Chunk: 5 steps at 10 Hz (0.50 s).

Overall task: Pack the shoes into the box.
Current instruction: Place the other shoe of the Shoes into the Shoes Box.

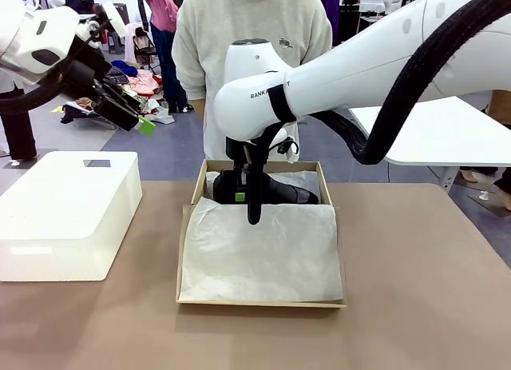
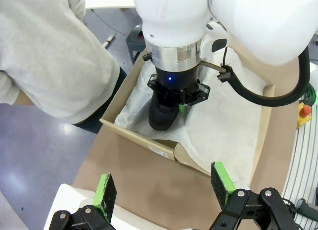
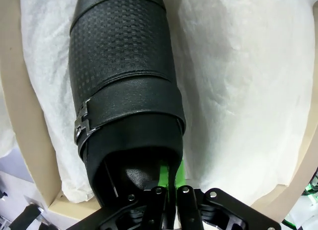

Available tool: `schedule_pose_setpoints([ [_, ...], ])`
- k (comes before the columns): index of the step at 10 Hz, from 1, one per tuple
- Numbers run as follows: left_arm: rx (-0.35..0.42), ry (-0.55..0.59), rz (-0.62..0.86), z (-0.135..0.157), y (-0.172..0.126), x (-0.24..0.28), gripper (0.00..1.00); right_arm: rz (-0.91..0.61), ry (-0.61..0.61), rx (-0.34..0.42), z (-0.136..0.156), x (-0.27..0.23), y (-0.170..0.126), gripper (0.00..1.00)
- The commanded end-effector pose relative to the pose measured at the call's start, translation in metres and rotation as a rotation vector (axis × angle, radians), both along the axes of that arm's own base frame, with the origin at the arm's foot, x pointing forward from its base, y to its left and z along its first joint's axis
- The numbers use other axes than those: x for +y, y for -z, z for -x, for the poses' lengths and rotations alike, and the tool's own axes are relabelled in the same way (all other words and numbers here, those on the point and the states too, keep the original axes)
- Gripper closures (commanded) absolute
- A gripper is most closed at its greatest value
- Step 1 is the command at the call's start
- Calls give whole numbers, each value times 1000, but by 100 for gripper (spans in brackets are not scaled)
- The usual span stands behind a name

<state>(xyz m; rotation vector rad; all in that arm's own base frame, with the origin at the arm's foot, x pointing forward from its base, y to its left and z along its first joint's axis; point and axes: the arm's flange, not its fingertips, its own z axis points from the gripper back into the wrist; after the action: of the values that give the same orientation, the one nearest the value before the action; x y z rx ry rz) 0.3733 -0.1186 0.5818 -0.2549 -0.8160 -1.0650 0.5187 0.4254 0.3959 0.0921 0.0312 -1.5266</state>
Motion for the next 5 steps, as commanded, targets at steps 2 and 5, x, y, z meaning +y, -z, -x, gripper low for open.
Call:
schedule_pose_setpoints([
  [2, -2, 19, 11, -1, 0, 2, 0, -11, 20, 17, -4, 2, -3, 92],
  [5, -2, 19, 11, -1, 0, 2, 0, 4, 27, -9, -2, -4, -25, 32],
])
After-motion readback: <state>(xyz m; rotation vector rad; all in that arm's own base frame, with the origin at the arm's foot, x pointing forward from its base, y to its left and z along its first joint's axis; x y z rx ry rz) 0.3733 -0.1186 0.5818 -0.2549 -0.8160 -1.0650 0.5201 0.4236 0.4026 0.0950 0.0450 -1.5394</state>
